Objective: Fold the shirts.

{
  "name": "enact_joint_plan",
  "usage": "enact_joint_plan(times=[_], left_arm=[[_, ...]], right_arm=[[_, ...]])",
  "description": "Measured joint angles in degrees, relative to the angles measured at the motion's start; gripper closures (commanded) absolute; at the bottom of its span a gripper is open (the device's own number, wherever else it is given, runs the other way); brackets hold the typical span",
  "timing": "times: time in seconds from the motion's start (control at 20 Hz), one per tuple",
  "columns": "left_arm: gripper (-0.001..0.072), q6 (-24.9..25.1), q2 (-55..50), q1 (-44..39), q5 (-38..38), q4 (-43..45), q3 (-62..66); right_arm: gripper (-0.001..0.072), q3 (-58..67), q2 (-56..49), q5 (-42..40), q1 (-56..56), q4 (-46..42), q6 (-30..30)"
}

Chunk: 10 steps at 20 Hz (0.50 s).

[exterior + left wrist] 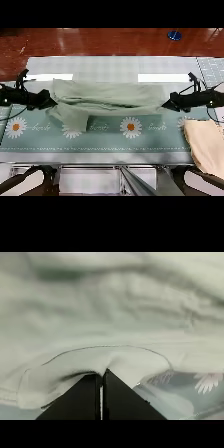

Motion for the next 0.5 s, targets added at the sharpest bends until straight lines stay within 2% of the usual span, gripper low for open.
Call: enact_joint_plan(times=[0.5], left_arm=[[0.069,-4.3,-26.6,-4.3,-3.1,-0.7,31.6]], right_arm=[[0.0694,19.1,-17.1,-1.9,0.1,1.6,1.3]])
